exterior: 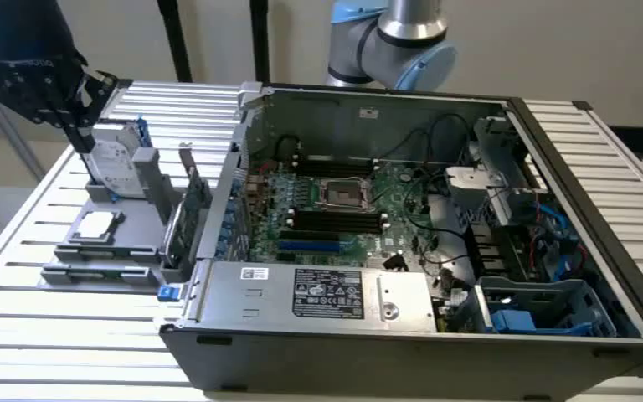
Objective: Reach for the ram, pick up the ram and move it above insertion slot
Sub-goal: 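Reach for the ram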
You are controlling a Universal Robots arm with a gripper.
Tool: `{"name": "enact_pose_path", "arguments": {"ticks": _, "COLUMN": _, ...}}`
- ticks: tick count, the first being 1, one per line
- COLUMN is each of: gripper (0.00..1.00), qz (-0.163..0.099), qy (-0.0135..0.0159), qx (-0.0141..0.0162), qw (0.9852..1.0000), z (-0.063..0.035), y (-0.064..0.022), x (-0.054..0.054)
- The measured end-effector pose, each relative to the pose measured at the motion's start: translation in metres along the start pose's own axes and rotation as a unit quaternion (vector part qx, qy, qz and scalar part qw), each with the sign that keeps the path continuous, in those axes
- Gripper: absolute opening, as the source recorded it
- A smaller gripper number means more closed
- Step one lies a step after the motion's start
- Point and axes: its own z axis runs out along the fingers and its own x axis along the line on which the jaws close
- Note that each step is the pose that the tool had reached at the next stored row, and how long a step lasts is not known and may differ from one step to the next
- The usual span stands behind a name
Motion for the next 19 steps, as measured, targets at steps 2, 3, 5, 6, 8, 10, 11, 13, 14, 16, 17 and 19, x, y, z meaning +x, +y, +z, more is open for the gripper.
{"name": "enact_pose_path", "arguments": {"ticks": 2, "gripper": 0.11, "qz": 0.0, "qy": 0.0, "qx": 0.0, "qw": 1.0, "z": 0.0, "y": 0.0, "x": 0.0}}
{"name": "enact_pose_path", "arguments": {"ticks": 3, "gripper": 0.11, "qz": 0.0, "qy": 0.0, "qx": 0.0, "qw": 1.0, "z": 0.0, "y": 0.0, "x": 0.0}}
{"name": "enact_pose_path", "arguments": {"ticks": 5, "gripper": 0.11, "qz": 0.0, "qy": 0.0, "qx": 0.0, "qw": 1.0, "z": 0.0, "y": 0.0, "x": 0.0}}
{"name": "enact_pose_path", "arguments": {"ticks": 6, "gripper": 0.11, "qz": 0.0, "qy": 0.0, "qx": 0.0, "qw": 1.0, "z": 0.0, "y": 0.0, "x": 0.0}}
{"name": "enact_pose_path", "arguments": {"ticks": 8, "gripper": 0.11, "qz": 0.0, "qy": 0.0, "qx": 0.0, "qw": 1.0, "z": 0.0, "y": 0.0, "x": 0.0}}
{"name": "enact_pose_path", "arguments": {"ticks": 10, "gripper": 0.11, "qz": 0.0, "qy": 0.0, "qx": 0.0, "qw": 1.0, "z": 0.0, "y": 0.0, "x": 0.0}}
{"name": "enact_pose_path", "arguments": {"ticks": 11, "gripper": 0.11, "qz": 0.0, "qy": 0.0, "qx": 0.0, "qw": 1.0, "z": 0.0, "y": 0.0, "x": 0.0}}
{"name": "enact_pose_path", "arguments": {"ticks": 13, "gripper": 0.11, "qz": 0.0, "qy": 0.0001, "qx": 0.0, "qw": 1.0, "z": 0.0, "y": -0.0004, "x": 0.0}}
{"name": "enact_pose_path", "arguments": {"ticks": 14, "gripper": 0.11, "qz": 0.0, "qy": 0.0001, "qx": 0.0001, "qw": 1.0, "z": 0.0, "y": -0.0012, "x": 0.0}}
{"name": "enact_pose_path", "arguments": {"ticks": 16, "gripper": 0.11, "qz": 0.0, "qy": 0.0, "qx": 0.0, "qw": 1.0, "z": 0.0002, "y": -0.0054, "x": 0.0}}
{"name": "enact_pose_path", "arguments": {"ticks": 17, "gripper": 0.11, "qz": 0.0, "qy": 0.0, "qx": 0.0, "qw": 1.0, "z": 0.0003, "y": -0.0086, "x": 0.0}}
{"name": "enact_pose_path", "arguments": {"ticks": 19, "gripper": 0.11, "qz": 0.0, "qy": 0.0, "qx": 0.0, "qw": 1.0, "z": 0.0006, "y": -0.016, "x": 0.0}}
